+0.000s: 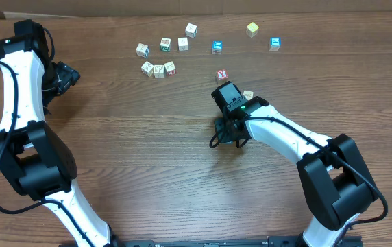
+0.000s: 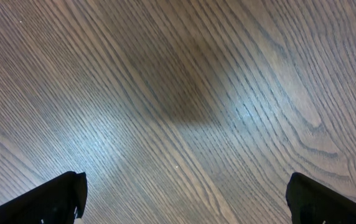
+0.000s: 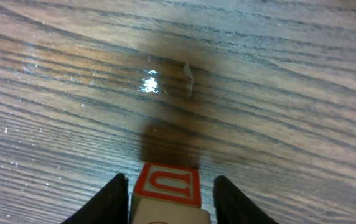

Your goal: Form a tower

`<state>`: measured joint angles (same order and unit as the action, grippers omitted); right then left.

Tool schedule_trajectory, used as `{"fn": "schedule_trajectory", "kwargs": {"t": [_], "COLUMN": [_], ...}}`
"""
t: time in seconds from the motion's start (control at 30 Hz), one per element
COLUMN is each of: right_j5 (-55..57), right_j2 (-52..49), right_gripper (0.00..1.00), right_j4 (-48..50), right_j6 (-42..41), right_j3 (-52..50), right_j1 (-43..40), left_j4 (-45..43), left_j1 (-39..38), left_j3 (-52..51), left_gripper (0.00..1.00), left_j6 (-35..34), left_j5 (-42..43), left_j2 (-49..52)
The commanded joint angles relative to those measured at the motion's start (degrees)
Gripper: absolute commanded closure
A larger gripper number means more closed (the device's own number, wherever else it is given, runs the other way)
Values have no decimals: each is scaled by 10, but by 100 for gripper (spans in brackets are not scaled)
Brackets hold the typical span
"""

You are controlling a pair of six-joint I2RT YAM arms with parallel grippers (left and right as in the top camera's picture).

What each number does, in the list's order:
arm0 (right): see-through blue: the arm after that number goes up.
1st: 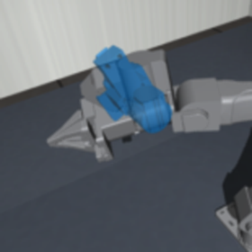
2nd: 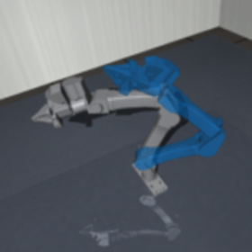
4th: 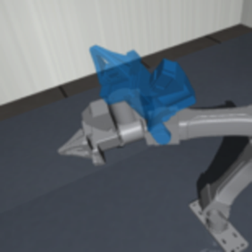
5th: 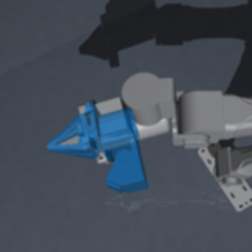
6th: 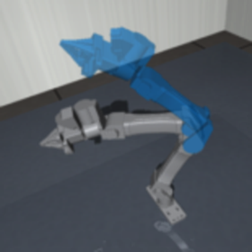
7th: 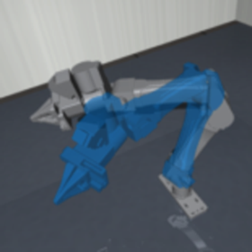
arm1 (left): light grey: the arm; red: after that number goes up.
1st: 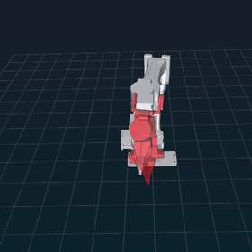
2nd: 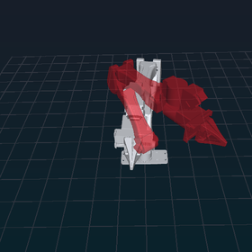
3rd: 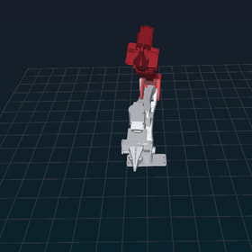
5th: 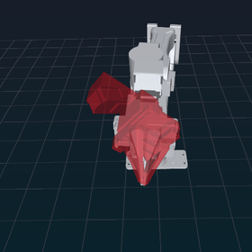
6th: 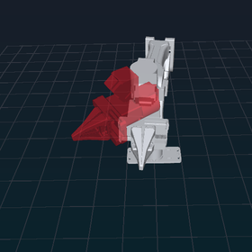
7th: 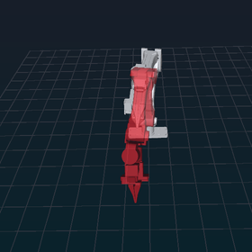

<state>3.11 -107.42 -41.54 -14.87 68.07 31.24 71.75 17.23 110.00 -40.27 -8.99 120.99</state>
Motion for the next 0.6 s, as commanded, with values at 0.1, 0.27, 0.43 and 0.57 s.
{"fn": "schedule_trajectory", "kwargs": {"t": [0.1, 0.27, 0.43, 0.57], "right_j5": [-3, -3, -3, -3], "right_j2": [0, 0, 0, 0], "right_gripper": [69, 73, 57, 53], "right_j4": [3, 3, 3, -3], "right_j6": [-1, -1, -1, -1], "right_j3": [-2, -2, -2, -2], "right_j1": [10, 12, 13, 13], "left_j4": [0, 0, 0, 0], "left_j1": [-3, -3, -3, -3], "left_j3": [8, 8, 8, 8], "left_gripper": [1, 0, 1, 0], "left_j6": [5, 5, 5, 5], "left_j5": [-2, -2, -2, -2], "left_j2": [2, 2, 2, 2]}}
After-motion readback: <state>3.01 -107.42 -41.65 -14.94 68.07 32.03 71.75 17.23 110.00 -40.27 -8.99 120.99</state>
